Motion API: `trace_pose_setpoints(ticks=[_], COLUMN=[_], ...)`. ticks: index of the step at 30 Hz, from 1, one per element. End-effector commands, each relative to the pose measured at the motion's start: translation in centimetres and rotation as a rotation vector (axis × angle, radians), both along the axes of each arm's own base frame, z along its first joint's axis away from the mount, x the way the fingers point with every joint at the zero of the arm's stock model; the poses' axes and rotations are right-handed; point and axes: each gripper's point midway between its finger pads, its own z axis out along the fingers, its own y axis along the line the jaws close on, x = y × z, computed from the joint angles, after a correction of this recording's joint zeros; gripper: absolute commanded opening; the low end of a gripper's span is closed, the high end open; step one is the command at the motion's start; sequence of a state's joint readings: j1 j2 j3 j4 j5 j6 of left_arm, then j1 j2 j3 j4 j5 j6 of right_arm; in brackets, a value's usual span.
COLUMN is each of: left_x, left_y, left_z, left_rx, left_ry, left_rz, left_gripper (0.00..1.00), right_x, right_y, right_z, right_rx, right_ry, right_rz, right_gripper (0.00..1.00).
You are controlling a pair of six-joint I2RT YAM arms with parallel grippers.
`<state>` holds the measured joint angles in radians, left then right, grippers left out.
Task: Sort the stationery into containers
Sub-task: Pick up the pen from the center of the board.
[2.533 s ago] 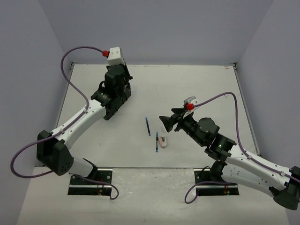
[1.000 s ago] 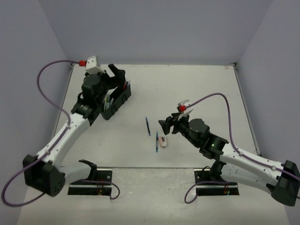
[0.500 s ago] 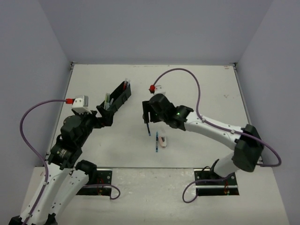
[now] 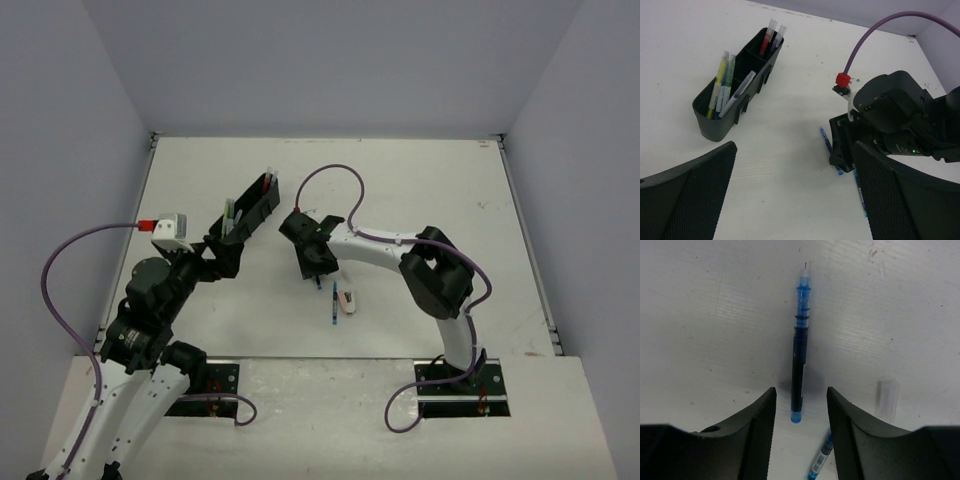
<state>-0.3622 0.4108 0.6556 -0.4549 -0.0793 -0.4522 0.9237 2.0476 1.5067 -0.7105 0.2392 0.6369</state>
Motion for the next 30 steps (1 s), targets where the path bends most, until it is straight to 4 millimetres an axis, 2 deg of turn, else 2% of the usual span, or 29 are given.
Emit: trace_pose_setpoints(ticks=[1, 7, 13, 15, 19, 22, 24, 25, 27, 30], left_x=[0.3, 0.3, 0.3, 0.4, 0.5, 0.6, 0.6, 0.6, 0.7, 1.5], left_y=[-0.1, -0.2, -0.2, -0.2, -0.2, -0.3, -0.4, -0.4, -0.6, -1.4], left_z=[-0.4, -0.6, -0.7, -0.8, -1.0, -1.2, -1.3, -1.3, -1.6, -2.8], left_rx=[0.012, 0.014, 0.014, 0.016, 0.018, 0.021, 0.021, 0.022, 0.023, 0.05], left_ry=[0.011, 0.021, 0.025, 0.029, 0.038, 0.046, 0.049, 0.051, 0.058, 0.11], left_rz=[-0.001, -0.008, -0.005, -0.005, -0.005, -0.007, -0.009, -0.009, -0.019, -0.049], left_gripper=[1.0, 1.0, 1.0, 1.0, 1.0, 1.0, 1.0, 1.0, 1.0, 1.0], right_x=[0.8, 0.8, 0.0, -0.3, -0.1, 0.5, 1.0, 1.0, 1.2, 1.2], right_y=[0.3, 0.6, 0.4, 0.2, 0.6, 1.4, 2.2, 2.1, 1.7, -0.7], right_z=[0.5, -1.1, -2.6, -2.9, -1.8, 0.7, 4.1, 4.3, 8.3, 13.7], right_rx=[0.018, 0.023, 0.009, -0.003, 0.021, 0.071, 0.15, 0.151, 0.23, 0.34], right_ry=[0.016, 0.079, 0.135, 0.148, 0.137, 0.098, 0.038, 0.035, -0.063, -0.209], right_rz=[-0.026, -0.005, -0.005, -0.007, 0.002, 0.018, 0.032, 0.032, 0.031, -0.011], right_gripper=[0.43, 0.27, 0.2, 0.11, 0.04, 0.0, 0.0, 0.0, 0.0, 0.0])
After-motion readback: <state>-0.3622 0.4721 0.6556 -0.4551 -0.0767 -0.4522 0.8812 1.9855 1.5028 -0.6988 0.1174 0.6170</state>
